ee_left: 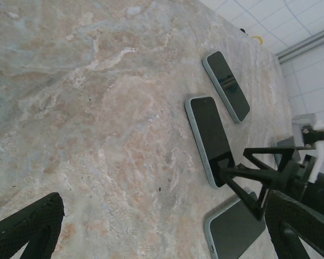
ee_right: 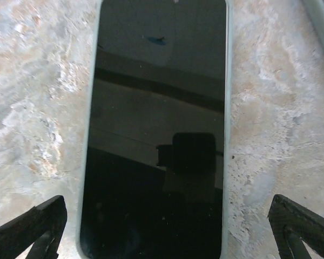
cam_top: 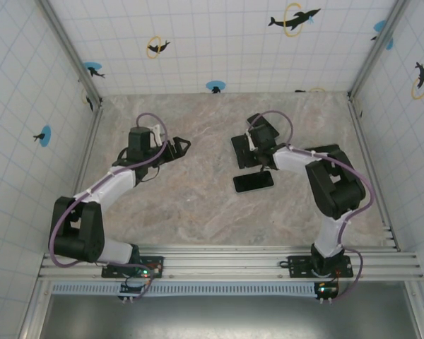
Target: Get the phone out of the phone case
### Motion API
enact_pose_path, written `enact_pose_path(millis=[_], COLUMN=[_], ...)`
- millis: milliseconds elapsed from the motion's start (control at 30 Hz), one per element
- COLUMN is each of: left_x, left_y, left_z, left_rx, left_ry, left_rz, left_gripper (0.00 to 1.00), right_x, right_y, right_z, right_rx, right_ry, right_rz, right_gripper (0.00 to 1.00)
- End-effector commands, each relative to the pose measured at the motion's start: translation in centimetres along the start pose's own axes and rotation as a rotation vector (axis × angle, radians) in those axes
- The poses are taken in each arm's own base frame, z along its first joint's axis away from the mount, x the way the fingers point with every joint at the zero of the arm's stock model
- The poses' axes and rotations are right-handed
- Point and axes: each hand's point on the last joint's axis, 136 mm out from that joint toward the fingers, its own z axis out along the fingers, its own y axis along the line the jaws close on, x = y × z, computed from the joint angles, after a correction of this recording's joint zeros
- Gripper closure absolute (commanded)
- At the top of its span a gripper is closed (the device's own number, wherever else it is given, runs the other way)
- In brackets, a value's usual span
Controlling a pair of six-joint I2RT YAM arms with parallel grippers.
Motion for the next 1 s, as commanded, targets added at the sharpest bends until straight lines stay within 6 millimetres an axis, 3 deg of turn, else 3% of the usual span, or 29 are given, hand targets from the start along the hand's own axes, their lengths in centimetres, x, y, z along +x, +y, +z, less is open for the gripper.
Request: enact_pose_path(millis=[0,633,967], left_x=[-0.1,0.6,1.3], left_y=[-0.3,0.6,1.0], left_z=[-0.5,-1.1,-1.1], left_rx=[0.0,-0.052,-0.068], left_ry=[-0.024,-0.02,-0.003], left_rz=[0.009,0.014,0.012], left_gripper=[0.02,0.02,0.02], right_x=[-0.8,0.9,3.1], right_y=[0.5,0.6,-0.7], right_z=[0.5,3.8,3.3], right_rx=[0.0,0.007,0.106], right_ry=[0.008,0.153,0.216], right_rz=[-0.002,0.006,-0.036], right_gripper=[0.02,0.11,0.14])
